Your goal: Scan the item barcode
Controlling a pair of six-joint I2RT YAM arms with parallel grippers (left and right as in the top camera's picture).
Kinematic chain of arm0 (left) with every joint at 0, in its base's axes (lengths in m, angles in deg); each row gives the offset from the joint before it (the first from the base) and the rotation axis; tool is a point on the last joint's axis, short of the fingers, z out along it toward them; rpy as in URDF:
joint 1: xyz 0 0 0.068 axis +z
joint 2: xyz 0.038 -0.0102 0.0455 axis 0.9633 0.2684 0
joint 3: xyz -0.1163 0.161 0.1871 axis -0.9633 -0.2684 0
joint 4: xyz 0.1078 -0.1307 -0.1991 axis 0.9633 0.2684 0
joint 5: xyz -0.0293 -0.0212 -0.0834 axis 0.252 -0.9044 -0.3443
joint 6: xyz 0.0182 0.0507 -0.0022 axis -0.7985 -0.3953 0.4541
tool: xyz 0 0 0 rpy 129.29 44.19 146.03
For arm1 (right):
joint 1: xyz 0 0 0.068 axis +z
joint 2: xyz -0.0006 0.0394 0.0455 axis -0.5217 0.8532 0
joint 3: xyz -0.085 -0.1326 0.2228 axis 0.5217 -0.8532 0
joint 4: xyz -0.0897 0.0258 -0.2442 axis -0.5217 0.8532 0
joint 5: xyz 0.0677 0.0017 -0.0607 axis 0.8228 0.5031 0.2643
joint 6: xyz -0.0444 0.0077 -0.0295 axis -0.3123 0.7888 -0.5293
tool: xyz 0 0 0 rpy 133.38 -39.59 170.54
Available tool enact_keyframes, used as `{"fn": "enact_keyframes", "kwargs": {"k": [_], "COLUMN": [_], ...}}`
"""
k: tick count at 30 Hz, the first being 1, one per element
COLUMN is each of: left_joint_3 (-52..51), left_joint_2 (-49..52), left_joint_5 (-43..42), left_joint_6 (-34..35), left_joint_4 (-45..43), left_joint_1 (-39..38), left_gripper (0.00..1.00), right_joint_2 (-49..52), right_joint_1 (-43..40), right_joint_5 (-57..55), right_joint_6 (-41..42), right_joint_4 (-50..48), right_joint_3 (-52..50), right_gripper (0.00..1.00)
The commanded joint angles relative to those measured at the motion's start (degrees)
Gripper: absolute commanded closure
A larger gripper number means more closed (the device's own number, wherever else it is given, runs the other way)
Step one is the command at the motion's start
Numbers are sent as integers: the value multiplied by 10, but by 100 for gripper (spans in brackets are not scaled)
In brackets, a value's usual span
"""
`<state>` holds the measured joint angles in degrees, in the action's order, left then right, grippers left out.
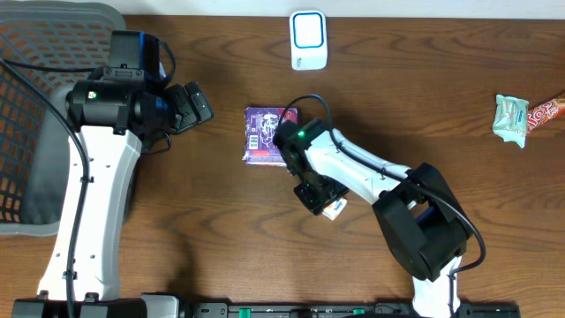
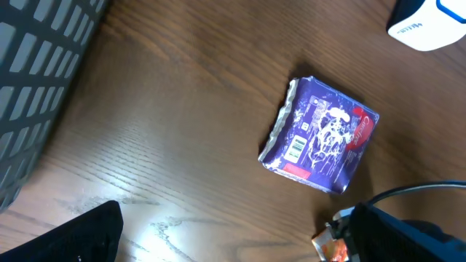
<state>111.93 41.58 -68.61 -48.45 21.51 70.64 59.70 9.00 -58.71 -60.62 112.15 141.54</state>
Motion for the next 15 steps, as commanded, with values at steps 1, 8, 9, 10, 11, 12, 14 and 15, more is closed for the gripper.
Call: {"fn": "enact_keyframes", "kwargs": {"k": [1,8,9,10,11,12,14,15], "left_joint_3": [0,0,0,0,0,0,0,0], "left_joint_2": [1,1,1,1,1,1,1,1], "left_joint_5": [3,3,3,3,3,3,3,3], "left_joint_6": [5,5,5,5,5,5,5,5], "left_joint_4": [2,2,2,2,2,2,2,2], "left_joint_1": [2,2,2,2,2,2,2,2], "left_gripper": [1,1,1,1,1,1,1,1], "right_joint_2": [-9,-9,-9,-9,-9,-9,-9,-9], "right_joint_1": [5,4,3,2,0,-4,-17,-28], "right_joint_5": [-14,-58,-55,-46,-33,-19,16,47], "right_joint_6": [13,71,77,79,79,79,75,57], "right_joint_4": [-17,-63,-68,-69,-69,-66,-55,-48], "right_joint_3": [-21,-46,-45,-40,-34,-27,-5,9], "right_gripper": [57,79,85,90,97,99,99,99]}}
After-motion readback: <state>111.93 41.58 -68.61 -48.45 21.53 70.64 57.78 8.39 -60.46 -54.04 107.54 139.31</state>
